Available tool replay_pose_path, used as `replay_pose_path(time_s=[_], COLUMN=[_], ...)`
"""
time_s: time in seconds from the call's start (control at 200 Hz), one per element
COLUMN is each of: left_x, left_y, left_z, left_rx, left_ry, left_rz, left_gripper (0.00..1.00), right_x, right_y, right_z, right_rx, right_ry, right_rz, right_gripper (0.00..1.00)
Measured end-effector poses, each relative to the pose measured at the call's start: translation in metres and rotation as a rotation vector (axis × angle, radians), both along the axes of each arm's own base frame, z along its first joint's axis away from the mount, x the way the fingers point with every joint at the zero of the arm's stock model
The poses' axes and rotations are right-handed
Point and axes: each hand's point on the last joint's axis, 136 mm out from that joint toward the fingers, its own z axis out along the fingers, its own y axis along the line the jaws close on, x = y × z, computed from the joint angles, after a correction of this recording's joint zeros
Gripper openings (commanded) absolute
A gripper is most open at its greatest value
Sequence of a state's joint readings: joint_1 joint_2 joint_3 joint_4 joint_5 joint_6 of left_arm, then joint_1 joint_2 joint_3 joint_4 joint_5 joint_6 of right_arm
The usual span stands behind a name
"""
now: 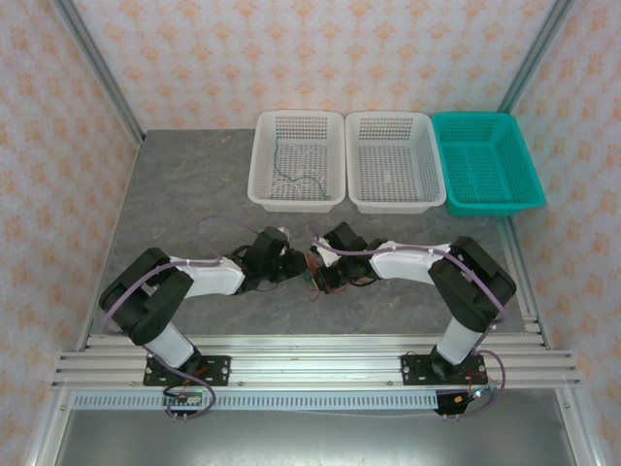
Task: Untangle the cables
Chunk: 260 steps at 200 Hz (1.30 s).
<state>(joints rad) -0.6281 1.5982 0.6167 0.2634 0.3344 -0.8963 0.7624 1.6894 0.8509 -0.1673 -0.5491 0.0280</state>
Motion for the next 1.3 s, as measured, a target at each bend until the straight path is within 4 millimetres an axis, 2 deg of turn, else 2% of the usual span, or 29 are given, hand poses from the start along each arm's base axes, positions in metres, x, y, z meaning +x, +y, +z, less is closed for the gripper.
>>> replay_pose_path(time_s=[0.02, 0.165, 0.285, 0.385, 0.52, 0.565, 0.636, 0.681, 0.731, 0.806, 0.976, 1.061, 1.126, 1.191, 1.301], left_x=[0.0, 0.003, 0.006, 0.009, 0.008, 0.009, 0.012, 0.011, 0.008, 0.005, 0.0, -0.001, -0.002, -0.001, 0.005], left_y=[0.0, 0.001, 0.019, 0.031, 0.047, 0.066, 0.099, 0.113, 0.12, 0.12, 0.111, 0.098, 0.082, 0.064, 0.04], left_z=[0.0, 0.007, 0.028, 0.049, 0.058, 0.055, 0.052, 0.049, 0.046, 0.043, 0.033, 0.034, 0.041, 0.055, 0.083], left_rx=[0.0, -0.005, -0.001, -0.005, 0.005, 0.041, 0.092, 0.117, 0.136, 0.144, 0.104, 0.065, 0.052, 0.04, 0.019], left_ry=[-0.003, -0.017, -0.05, -0.091, -0.104, -0.101, -0.097, -0.09, -0.081, -0.071, -0.054, -0.06, -0.081, -0.121, -0.198], left_rz=[-0.002, 0.003, 0.034, 0.044, 0.053, 0.1, 0.191, 0.229, 0.241, 0.237, 0.198, 0.144, 0.078, 0.006, -0.064], left_gripper=[0.0, 0.0, 0.0, 0.0, 0.0, 0.0, 0.0, 0.0, 0.0, 0.0, 0.0, 0.15, 0.25, 0.28, 0.37], right_x=[0.0, 0.004, 0.024, 0.045, 0.053, 0.057, 0.059, 0.063, 0.066, 0.064, 0.053, 0.037, 0.02, 0.006, -0.003], right_y=[0.0, -0.002, -0.008, -0.01, -0.01, -0.026, -0.068, -0.081, -0.093, -0.1, -0.095, -0.081, -0.065, -0.051, -0.041], right_z=[0.0, 0.0, 0.004, 0.015, 0.024, 0.016, -0.007, -0.007, -0.006, -0.006, -0.003, 0.0, 0.004, 0.009, 0.014], right_rx=[0.0, 0.001, 0.053, 0.128, 0.187, 0.155, 0.095, 0.113, 0.114, 0.117, 0.127, 0.107, 0.098, 0.101, 0.107], right_ry=[0.0, 0.007, 0.03, 0.046, 0.093, 0.112, 0.188, 0.217, 0.22, 0.233, 0.246, 0.226, 0.208, 0.194, 0.177], right_rz=[0.0, -0.033, -0.163, -0.262, -0.338, -0.411, -0.566, -0.63, -0.683, -0.716, -0.674, -0.576, -0.47, -0.376, -0.301], right_gripper=[0.01, 0.0, 0.0, 0.0, 0.0, 0.0, 0.03, 0.04, 0.04, 0.03, 0.0, 0.0, 0.0, 0.0, 0.0])
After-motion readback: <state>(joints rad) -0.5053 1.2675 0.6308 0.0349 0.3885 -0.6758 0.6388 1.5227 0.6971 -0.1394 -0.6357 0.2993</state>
